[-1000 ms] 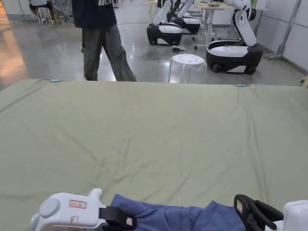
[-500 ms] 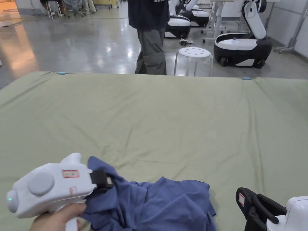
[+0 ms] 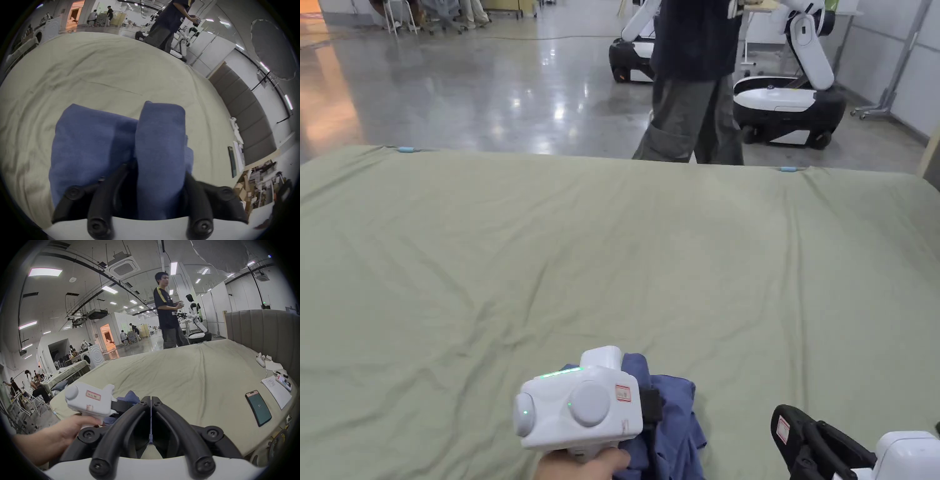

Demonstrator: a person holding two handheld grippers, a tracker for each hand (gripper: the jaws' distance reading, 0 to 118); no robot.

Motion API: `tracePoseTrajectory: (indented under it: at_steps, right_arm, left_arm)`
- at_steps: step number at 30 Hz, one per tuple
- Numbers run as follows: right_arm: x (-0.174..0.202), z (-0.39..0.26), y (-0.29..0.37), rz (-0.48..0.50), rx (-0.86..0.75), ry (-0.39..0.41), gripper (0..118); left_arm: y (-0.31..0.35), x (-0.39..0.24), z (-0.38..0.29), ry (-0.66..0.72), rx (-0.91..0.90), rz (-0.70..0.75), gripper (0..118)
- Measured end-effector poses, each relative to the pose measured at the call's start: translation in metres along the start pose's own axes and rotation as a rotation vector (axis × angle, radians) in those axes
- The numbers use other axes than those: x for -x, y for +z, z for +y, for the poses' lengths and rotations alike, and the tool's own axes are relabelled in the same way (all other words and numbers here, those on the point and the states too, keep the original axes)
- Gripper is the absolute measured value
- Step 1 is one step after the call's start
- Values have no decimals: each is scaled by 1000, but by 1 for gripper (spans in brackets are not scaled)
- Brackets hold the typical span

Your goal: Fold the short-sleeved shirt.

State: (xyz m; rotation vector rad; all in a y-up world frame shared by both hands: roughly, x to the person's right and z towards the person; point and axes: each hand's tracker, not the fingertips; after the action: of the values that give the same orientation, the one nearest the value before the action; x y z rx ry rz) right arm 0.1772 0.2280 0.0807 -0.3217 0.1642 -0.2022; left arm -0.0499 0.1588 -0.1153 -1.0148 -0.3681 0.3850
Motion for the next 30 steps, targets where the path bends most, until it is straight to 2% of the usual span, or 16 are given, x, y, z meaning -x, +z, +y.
tracePoseTrajectory:
  at_steps: [2,3,5,8,10,11,13,14,15,17,18,23,26,30]
  right_arm:
    - [-2,0,-2,11,10,-8,2]
    - [-3,0,-3,26,25,-25,3]
    - [-2,-1,-3,24,26,-31,4]
    - [-1,-1,-3,21,25,-27,4]
    - [-1,-2,-5,20,33,-26,4]
    - [-1,-2,-7,19,38,-24,4]
    - [-1,-2,-11,20,60,-32,4]
    - [0,-2,-12,24,64,-36,4]
    - [1,-2,-12,29,66,-39,4]
    - [2,-2,-14,32,74,-36,4]
    - [2,-3,-16,29,82,-34,4]
    - [1,-3,-22,9,130,-16,4]
    - [2,-1,-27,14,131,-5,4]
    - [6,-5,-48,45,149,-7,4]
  left_arm:
    - [18,0,8,-10,12,-75,65]
    - [32,1,10,-20,-25,-116,73]
    - [66,3,6,-44,-161,-185,73]
    - [99,24,4,29,-283,-206,73]
    - [102,41,3,95,-293,-248,70]
    - [95,46,3,102,-235,-279,63]
    - [66,48,-2,65,-91,-199,9]
    - [57,43,-8,31,-73,-159,6]
    - [46,38,-15,5,-60,-147,6]
    - [21,28,-25,74,-4,-293,6]
    - [7,21,-28,99,17,-319,6]
    - [-30,-10,-37,-7,77,-260,6]
    - [3,7,-35,14,18,-303,6]
    - [80,34,-33,11,-126,-269,6]
